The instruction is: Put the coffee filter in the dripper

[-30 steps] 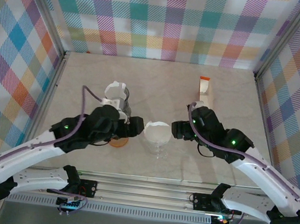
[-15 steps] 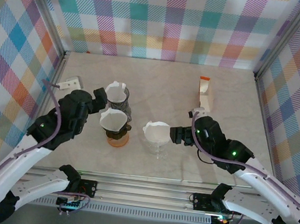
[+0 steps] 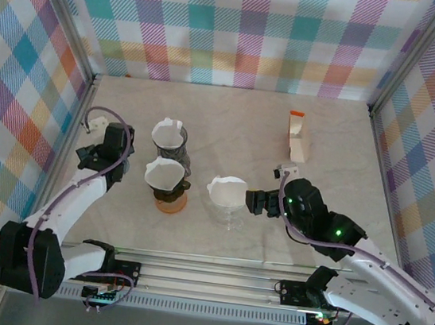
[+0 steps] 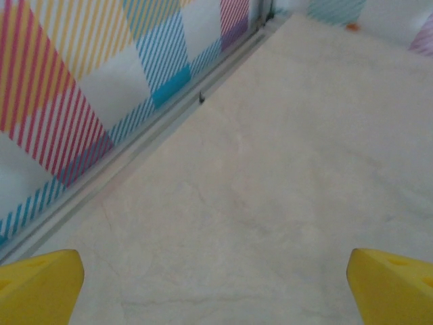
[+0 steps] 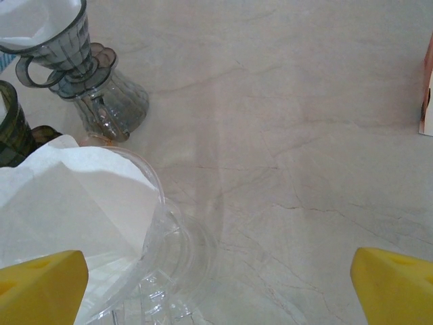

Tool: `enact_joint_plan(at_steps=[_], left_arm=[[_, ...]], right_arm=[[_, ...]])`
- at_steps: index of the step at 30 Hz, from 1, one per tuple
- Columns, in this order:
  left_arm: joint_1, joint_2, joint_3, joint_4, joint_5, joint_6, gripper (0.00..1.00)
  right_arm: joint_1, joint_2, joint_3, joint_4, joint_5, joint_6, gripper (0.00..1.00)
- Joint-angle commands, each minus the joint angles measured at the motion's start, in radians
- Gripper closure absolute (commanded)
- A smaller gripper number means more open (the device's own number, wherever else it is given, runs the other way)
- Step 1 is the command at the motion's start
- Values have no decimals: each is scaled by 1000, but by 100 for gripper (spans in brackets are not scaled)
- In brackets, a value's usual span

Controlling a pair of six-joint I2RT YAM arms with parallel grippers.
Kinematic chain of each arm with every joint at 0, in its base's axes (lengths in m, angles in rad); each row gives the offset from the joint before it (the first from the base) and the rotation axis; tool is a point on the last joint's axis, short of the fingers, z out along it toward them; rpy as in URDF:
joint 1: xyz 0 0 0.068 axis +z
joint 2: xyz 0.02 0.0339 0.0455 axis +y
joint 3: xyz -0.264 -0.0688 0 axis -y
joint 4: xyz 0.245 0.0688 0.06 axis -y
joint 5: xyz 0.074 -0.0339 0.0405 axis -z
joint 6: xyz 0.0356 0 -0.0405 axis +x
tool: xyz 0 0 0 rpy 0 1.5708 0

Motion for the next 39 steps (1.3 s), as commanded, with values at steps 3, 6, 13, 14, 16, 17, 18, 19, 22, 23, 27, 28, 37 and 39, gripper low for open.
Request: enact_joint_plan(at_steps=[3, 6, 13, 14, 16, 17, 18, 19, 22, 23, 27, 28, 37, 39], left_arm=[[14, 50, -111, 322, 38, 87, 0], [13, 114, -148, 440, 46, 118, 0], [58, 267, -173, 648, 112, 172, 0], [85, 285, -182, 664, 161, 153, 0], [125, 333, -200, 714, 191, 121, 0], [125, 327, -191, 678, 196, 114, 0], [125, 326, -204, 710, 198, 122, 0], [126, 321, -212, 721, 207, 123, 0], [126, 328, -208, 720, 225, 133, 0], [126, 332, -202, 715, 231, 139, 0], [123, 313, -242, 773, 258, 155, 0], [123, 309, -256, 797, 263, 158, 0], [13, 453, -72, 650, 312, 342, 8], [10, 411, -155, 761, 287, 333, 10]], right_arm=[[-3, -42, -23, 51, -21, -31, 1], [-3, -56, -39, 55, -17, -39, 1], [-3, -80, -75, 51, -4, -49, 1], [-3, -82, -75, 50, -1, -45, 1], [-3, -84, -74, 53, -3, -43, 1], [-3, -86, -74, 55, -6, -42, 1], [-3, -86, -75, 55, -7, -43, 1], [-4, -87, -77, 54, -4, -43, 1], [-4, -89, -83, 53, 21, -43, 1], [-4, -90, -85, 54, 25, -44, 1], [-4, -100, -86, 48, 3, -52, 1], [-4, -105, -86, 43, 9, -49, 1], [-4, -160, -136, 56, 12, -48, 1], [-4, -154, -134, 54, 7, -48, 1]])
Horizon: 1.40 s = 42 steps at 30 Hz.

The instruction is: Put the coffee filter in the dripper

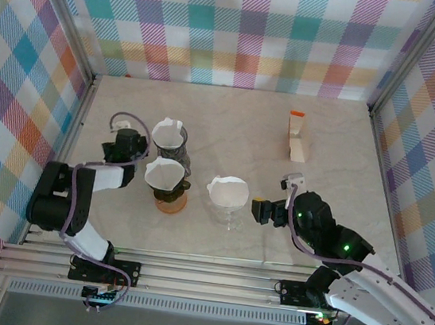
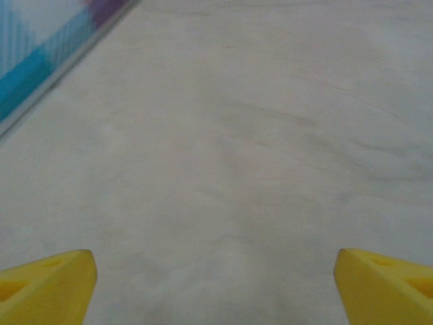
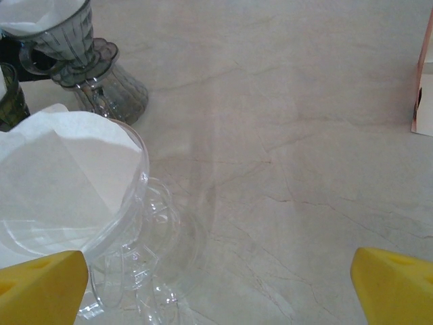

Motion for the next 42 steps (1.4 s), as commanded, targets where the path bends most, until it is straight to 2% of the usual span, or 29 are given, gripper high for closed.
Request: enact_joint_plan(at_steps=[1, 2, 9, 10, 15, 19, 21, 22, 23, 24, 26, 27, 28, 32, 38, 42], left_arm=[[-12, -56, -106, 116, -10, 44, 10], [12, -74, -140, 162, 25, 23, 10], [12, -63, -123, 141, 40, 33, 6], [9, -66, -131, 157, 37, 37, 0], [-34, -62, -146, 195, -20, 71, 0], [-14, -57, -136, 179, 41, 67, 0], [-10, -59, -179, 252, 91, 83, 0], [-9, -16, -249, 444, 100, 91, 0], [-14, -1, -286, 525, 95, 106, 0], [-16, -43, -249, 370, 93, 86, 0], [0, -16, -230, 386, 104, 81, 0], [14, -34, -218, 332, 125, 65, 0], [15, -23, -225, 370, 123, 70, 0], [15, -28, -223, 353, 124, 69, 0], [15, -29, -222, 353, 125, 68, 0], [15, -29, -222, 351, 125, 68, 0]], right_arm=[[-4, 0, -6, 24, 3, -11, 1], [-4, 3, -4, 24, 4, -14, 1], [-4, 9, -30, 68, 6, -25, 1], [-4, 11, -27, 68, 5, -29, 1], [-4, -10, -29, 54, 23, -31, 1], [-3, -21, -46, 85, 22, -37, 1], [-3, -17, -42, 86, 28, -41, 1], [-4, -14, -41, 82, 31, -41, 1], [-4, -12, -40, 80, 32, -42, 1], [-4, -11, -41, 79, 34, -41, 1], [-4, -8, -45, 79, 42, -41, 1], [-4, -4, -44, 80, 56, -36, 1], [-4, -1, -42, 75, 72, -22, 1], [-4, 7, -38, 76, 190, 38, 1], [-20, 83, -6, 37, 437, 84, 1], [-128, 170, -13, 78, 444, 62, 1]])
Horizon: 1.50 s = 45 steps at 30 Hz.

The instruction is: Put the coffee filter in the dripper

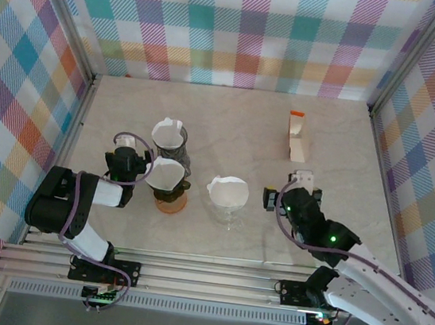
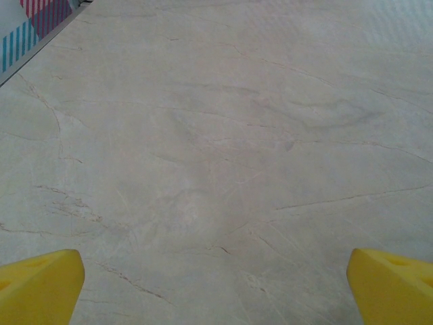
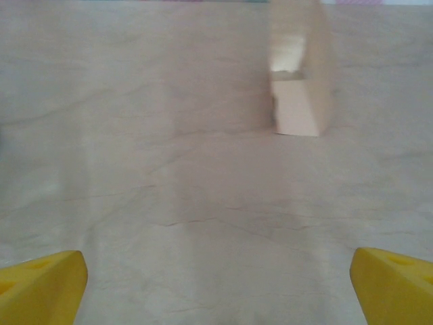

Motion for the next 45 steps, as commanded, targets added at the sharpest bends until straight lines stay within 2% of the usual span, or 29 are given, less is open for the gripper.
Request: enact_joint_plan(at_steps=[1, 7, 9, 13, 16, 18, 24, 25, 26, 27, 29, 32, 34, 35, 38, 45], left_arm=[[5, -3, 12, 33, 8, -4, 0], [5, -3, 12, 33, 8, -3, 0], [5, -3, 12, 34, 8, -3, 0], [5, -3, 12, 34, 9, -3, 0], [4, -3, 11, 34, 8, -3, 0], [5, -3, 11, 34, 8, -4, 0], [5, -3, 11, 32, 8, -2, 0], [7, -2, 12, 32, 8, -3, 0], [4, -3, 12, 33, 9, -4, 0], [5, -2, 13, 32, 8, -4, 0], [5, -3, 13, 33, 8, -5, 0], [5, -3, 12, 33, 10, -5, 0], [5, -2, 13, 32, 10, -4, 0], [5, -3, 13, 32, 10, -5, 0], [5, -3, 12, 33, 10, -5, 0], [7, -2, 12, 32, 13, -5, 0]], right_arm=[[-93, 62, 19, 48, 82, 8, 1], [-315, 246, -35, 340, 44, -241, 1], [-388, 296, -72, 449, -57, -282, 1], [-492, 382, -200, 802, -213, -372, 1], [-582, 457, -258, 1016, -343, -367, 1], [-627, 539, -259, 1115, -366, -352, 1], [-639, 668, -102, 965, -484, -448, 1], [-639, 696, -82, 968, -496, -468, 1], [-638, 732, -97, 1061, -497, -506, 1], [-644, 733, -74, 984, -488, -488, 1], [-679, 740, -65, 983, -510, -430, 1], [-765, 722, -150, 1123, -613, -357, 1], [-773, 770, -267, 1402, -613, -359, 1], [-771, 740, -251, 1304, -614, -354, 1], [-781, 751, -215, 1256, -617, -341, 1], [-779, 751, -223, 1272, -615, -344, 1]])
